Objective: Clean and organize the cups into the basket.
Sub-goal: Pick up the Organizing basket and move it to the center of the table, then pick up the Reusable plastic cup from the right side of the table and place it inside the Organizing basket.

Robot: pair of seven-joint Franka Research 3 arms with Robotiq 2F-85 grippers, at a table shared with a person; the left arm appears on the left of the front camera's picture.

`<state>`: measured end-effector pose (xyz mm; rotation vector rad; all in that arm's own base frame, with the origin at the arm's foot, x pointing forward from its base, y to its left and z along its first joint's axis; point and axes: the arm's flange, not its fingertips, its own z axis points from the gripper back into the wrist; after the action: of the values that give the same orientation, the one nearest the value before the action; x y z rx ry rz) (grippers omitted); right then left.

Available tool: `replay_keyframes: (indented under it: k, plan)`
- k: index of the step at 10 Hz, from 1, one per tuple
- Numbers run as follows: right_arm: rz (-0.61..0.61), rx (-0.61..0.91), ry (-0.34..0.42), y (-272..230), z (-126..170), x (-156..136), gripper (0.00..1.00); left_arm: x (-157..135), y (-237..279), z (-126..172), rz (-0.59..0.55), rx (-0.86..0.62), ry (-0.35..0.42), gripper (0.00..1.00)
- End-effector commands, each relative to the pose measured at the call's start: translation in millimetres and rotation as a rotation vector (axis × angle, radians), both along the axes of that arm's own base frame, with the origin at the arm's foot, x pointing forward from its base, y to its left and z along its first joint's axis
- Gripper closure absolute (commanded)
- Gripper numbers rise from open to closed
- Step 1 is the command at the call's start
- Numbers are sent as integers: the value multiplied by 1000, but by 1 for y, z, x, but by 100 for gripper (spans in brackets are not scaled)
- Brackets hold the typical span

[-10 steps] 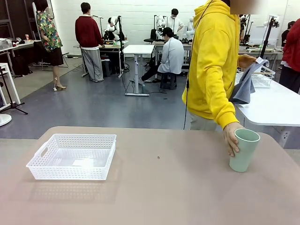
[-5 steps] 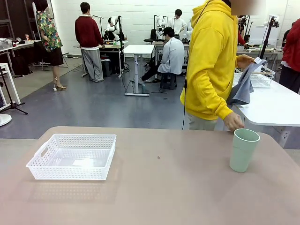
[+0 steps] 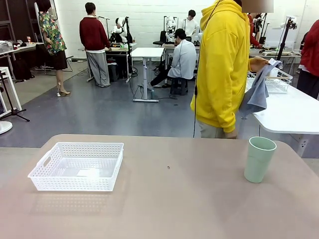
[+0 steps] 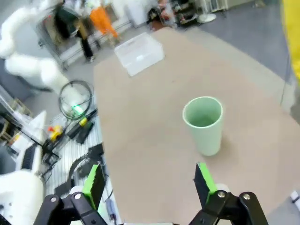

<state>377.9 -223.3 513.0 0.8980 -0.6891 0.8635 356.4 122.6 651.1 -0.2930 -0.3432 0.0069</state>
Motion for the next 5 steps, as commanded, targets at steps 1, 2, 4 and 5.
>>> replay_keyframes:
  k: [1, 2, 4, 5]
  plan:
    - [80, -25, -17, 5, 10, 0, 0, -7, 1, 7, -65, 7, 38, 0]
    - [80, -25, -17, 5, 10, 0, 0, -7, 1, 7, -65, 7, 38, 0]
    - [90, 48, -113, 0, -16, 6, 0, 21, -4, -32, 55, -23, 65, 0]
    - [101, 36, -170, 9, -28, 10, 0, 23, -7, -45, 31, -59, 85, 0]
